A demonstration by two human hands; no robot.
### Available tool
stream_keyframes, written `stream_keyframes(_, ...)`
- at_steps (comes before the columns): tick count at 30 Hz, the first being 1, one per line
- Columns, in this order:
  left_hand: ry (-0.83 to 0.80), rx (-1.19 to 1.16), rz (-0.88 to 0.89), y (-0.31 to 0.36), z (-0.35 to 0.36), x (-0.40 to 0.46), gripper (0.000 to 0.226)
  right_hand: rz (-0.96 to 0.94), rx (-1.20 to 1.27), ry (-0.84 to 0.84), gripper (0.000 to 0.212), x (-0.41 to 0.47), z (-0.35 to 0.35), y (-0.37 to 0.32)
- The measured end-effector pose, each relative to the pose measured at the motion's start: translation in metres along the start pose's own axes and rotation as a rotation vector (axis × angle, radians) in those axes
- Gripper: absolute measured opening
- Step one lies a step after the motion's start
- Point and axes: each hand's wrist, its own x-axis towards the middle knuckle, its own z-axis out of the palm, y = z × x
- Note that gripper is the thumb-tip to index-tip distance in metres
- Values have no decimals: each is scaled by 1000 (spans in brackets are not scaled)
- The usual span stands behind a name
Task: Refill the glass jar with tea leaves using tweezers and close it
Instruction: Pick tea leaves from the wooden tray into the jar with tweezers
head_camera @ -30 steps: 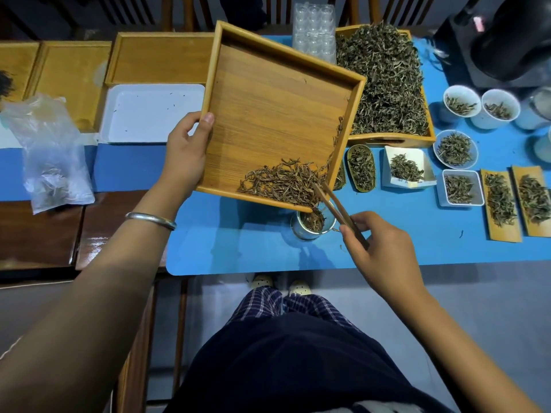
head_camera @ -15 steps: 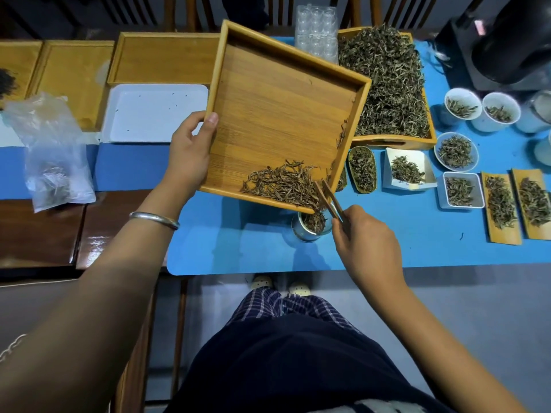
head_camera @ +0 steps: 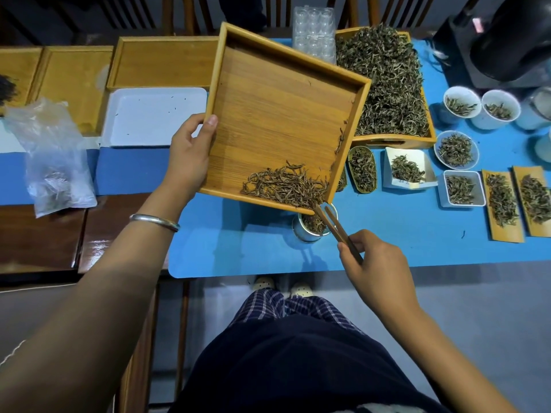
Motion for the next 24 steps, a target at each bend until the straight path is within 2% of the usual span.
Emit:
stream_keyframes(4, -3, 1, -7, -1, 0, 0, 19, -61, 15, 40, 20, 0, -9, -6)
stream_keyframes(12, 6, -13, -14, 4, -1, -3, 16, -378, -55, -8, 25, 38, -1, -46)
stream_keyframes(18, 7, -24, -3, 2, 0, -4, 18, -406, -118, -39, 25, 48, 6, -46)
stream_keyframes(24, -4, -11, 0, -1, -1, -2, 18, -354, -132, -37, 26, 46, -1, -24)
